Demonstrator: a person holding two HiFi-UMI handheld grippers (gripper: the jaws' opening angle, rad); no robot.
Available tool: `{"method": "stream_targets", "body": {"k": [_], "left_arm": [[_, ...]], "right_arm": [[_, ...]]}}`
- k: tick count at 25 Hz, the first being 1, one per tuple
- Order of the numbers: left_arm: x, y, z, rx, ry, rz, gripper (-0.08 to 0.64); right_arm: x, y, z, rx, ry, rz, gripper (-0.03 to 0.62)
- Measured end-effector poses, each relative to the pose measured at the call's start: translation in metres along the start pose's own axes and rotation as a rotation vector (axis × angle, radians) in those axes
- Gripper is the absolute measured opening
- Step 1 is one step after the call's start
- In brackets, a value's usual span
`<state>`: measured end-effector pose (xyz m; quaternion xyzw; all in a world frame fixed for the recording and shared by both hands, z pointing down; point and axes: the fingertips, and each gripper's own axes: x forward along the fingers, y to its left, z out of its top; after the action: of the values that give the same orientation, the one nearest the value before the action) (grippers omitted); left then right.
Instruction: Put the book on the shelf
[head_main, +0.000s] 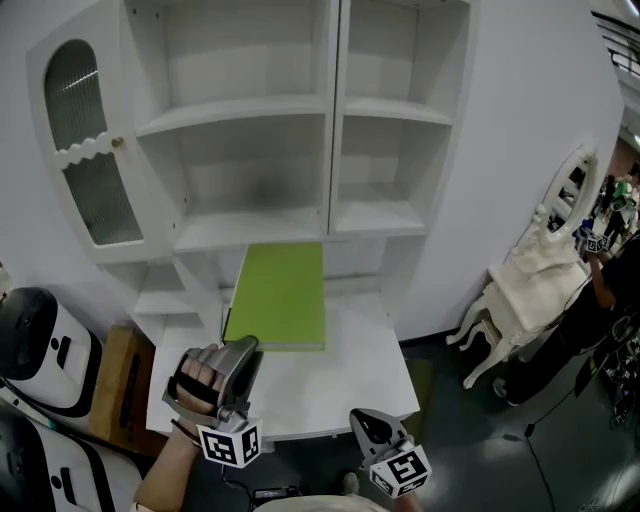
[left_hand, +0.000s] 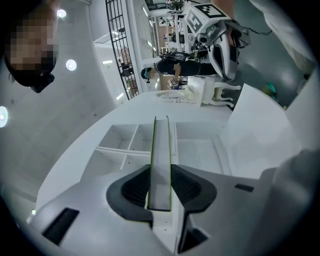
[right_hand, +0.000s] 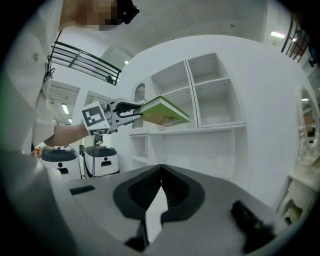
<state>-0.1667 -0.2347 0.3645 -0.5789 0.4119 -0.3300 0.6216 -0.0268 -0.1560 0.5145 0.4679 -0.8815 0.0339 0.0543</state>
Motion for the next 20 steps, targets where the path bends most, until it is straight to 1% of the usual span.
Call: {"method": "stream_targets", "body": {"k": [5, 10, 20], "left_arm": [[0.027, 0.009, 0.026, 0.006, -0.009, 0.015, 0.135], [0.053, 0.011, 0.054, -0.006, -0.022, 0.011, 0.135], [0.098, 0.012, 0.103, -0.011, -0.051, 0.021, 0.135]], "right_arm": [[-0.008, -0.032, 0.003, 0.002, -0.016, -0.002, 0.014], [-0.02, -0.064, 0.003, 0.007, -0.024, -0.013, 0.014], [-0.048, -0.113, -0.006, 0.024, -0.031, -0.042, 0.014]]}}
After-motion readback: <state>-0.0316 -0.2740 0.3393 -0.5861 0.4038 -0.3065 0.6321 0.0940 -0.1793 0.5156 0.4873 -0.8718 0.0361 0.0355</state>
